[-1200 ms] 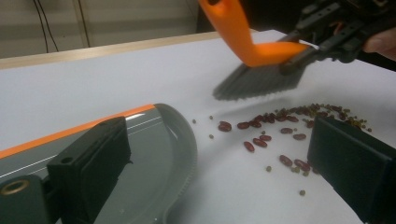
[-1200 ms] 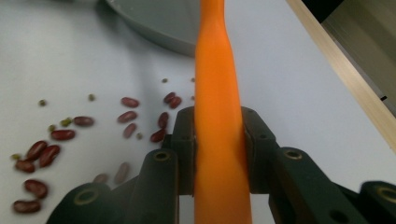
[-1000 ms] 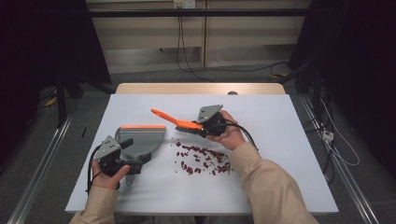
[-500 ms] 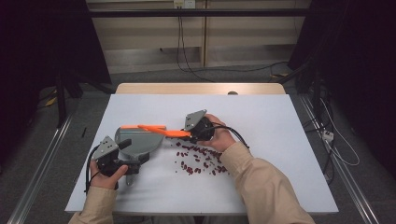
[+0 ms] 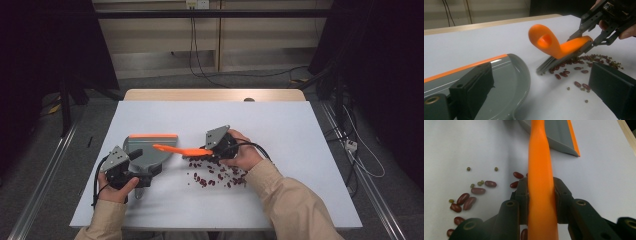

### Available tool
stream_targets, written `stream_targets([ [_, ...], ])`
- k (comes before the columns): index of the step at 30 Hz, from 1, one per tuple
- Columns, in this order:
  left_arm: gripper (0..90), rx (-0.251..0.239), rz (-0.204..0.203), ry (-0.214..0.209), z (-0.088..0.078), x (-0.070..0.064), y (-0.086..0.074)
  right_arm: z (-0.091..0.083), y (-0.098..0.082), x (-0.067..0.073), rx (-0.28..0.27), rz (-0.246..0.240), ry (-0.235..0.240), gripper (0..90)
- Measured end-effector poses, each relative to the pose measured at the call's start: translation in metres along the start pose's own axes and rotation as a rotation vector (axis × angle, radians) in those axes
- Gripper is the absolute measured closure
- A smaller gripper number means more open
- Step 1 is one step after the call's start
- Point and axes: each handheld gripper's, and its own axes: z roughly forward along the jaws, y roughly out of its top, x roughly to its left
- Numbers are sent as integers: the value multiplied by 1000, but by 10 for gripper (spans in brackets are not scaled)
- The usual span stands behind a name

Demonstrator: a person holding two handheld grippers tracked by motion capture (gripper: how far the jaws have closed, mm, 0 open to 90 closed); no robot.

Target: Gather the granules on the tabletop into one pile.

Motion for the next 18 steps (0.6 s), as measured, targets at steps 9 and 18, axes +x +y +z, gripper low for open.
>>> stream_targets([
  [9, 56, 2, 2, -1, 1, -1, 0, -7, -4, 8, -6, 1, 10, 712],
  [18, 56, 3, 3, 0, 2, -2, 0, -17, -7, 8, -49, 41, -42, 713],
])
